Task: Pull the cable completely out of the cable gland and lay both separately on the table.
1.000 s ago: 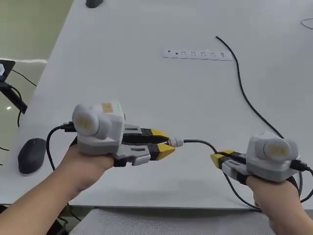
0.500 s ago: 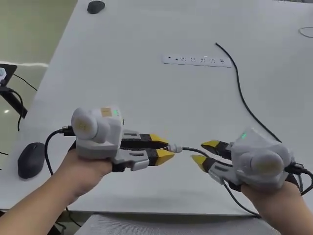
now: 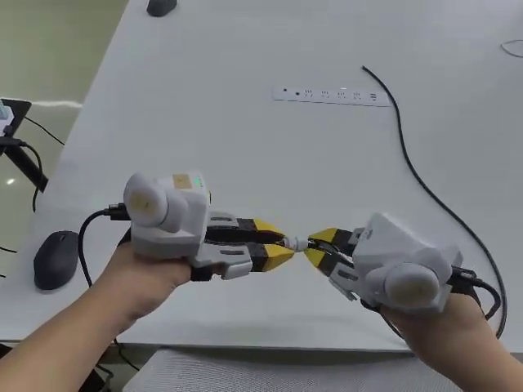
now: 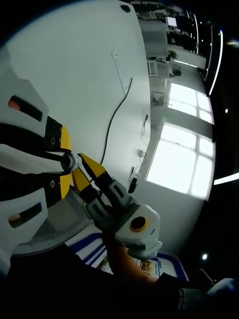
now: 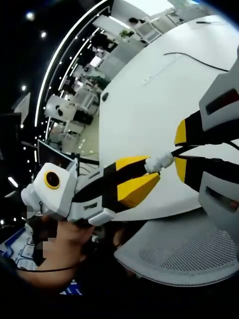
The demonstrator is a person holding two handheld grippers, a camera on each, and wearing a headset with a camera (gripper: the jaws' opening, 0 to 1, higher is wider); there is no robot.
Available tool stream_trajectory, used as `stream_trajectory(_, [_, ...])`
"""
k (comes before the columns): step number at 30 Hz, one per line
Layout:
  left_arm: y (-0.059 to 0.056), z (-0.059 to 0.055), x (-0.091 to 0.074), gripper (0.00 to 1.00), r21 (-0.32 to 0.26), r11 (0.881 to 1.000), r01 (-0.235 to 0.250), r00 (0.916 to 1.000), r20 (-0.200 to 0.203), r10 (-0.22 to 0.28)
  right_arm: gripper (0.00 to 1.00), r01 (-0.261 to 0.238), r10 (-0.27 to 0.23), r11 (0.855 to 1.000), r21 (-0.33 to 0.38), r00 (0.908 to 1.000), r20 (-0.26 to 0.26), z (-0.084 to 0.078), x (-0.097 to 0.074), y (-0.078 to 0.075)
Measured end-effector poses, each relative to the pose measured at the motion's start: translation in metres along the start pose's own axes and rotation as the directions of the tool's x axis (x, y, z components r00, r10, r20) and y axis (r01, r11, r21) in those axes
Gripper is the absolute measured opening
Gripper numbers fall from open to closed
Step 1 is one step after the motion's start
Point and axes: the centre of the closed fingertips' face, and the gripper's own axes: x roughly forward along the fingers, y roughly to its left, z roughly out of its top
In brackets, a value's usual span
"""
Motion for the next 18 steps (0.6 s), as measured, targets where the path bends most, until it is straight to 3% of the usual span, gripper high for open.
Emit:
stream_trajectory(11, [0.002, -0.001, 0.001, 0.15, 0.002, 1.0, -0.004, 1.0, -0.005, 0.004, 0.01, -0.008, 0.008, 1.0, 0.028, 0.9999, -0.009, -0.002, 0.002, 0.0])
stream_trajectory(18, [0.004, 0.001, 0.002, 0.15, 0.004, 1.0, -0.012, 0.9999, 0.002, 0.012, 0.01, 0.015, -0.013, 0.996, 0.089, 0.9997, -0.02, -0.012, 0.001, -0.011])
